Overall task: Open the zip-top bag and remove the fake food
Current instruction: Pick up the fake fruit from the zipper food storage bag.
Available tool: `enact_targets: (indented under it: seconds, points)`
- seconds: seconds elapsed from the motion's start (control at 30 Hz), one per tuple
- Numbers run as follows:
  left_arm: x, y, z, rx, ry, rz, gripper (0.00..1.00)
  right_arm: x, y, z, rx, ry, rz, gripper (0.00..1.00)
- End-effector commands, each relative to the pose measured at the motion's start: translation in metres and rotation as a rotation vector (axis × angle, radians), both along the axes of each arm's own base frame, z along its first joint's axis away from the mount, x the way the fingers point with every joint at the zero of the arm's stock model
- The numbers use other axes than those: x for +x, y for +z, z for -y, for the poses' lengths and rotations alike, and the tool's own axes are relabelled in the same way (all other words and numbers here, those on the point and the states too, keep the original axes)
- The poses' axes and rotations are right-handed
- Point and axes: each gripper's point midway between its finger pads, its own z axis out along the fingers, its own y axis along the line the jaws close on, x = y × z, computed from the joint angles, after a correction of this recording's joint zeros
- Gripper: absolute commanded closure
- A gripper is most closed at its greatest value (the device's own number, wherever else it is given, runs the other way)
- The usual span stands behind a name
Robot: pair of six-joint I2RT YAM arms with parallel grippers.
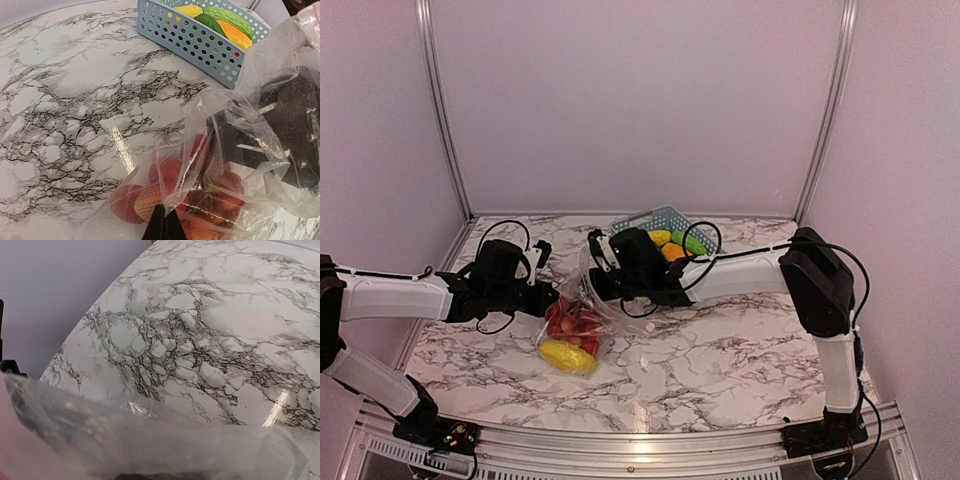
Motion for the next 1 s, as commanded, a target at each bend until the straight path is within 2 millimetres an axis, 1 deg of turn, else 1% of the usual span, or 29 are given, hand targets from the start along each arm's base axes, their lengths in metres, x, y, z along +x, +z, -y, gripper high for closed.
enact_targets:
  seconds: [0.0,0.13,0.2,0.27,0.4,0.57,0.77,0.83,0.87,0.97]
  points:
    - [0.003,0.008,-0.005,-0.003,0.018,0.029,1.0,0.005,0.022,-0.008,0.062,-0.016,0.042,0.86]
    - [0.004,0.007,-0.01,0.009,0.047,0.03,1.0,0.002,0.038,-0.004,0.08,-0.012,0.057,0.99]
    - [0.007,0.006,-0.016,0.022,0.081,0.037,1.0,-0.001,0.051,-0.002,0.099,-0.008,0.068,1.0]
    - [0.008,0.008,-0.017,0.022,0.089,0.043,1.0,-0.004,0.064,0.001,0.118,-0.002,0.079,1.0]
    - [0.01,0.011,-0.022,0.033,0.118,0.047,1.0,-0.011,0.077,0.007,0.137,0.007,0.089,1.0]
    - [0.011,0.012,-0.028,0.042,0.144,0.053,1.0,-0.016,0.087,0.013,0.148,0.016,0.096,1.0]
    - [0.012,0.014,-0.029,0.039,0.154,0.056,1.0,-0.023,0.099,0.016,0.16,0.038,0.121,1.0]
    - [0.013,0.018,-0.028,0.031,0.154,0.063,1.0,-0.029,0.102,0.012,0.166,0.09,0.127,1.0]
    - [0.013,0.02,-0.027,0.027,0.151,0.066,1.0,-0.032,0.098,0.009,0.157,0.107,0.119,1.0]
    - [0.014,0.028,-0.025,0.011,0.143,0.08,1.0,-0.046,0.096,0.0,0.138,0.165,0.144,1.0]
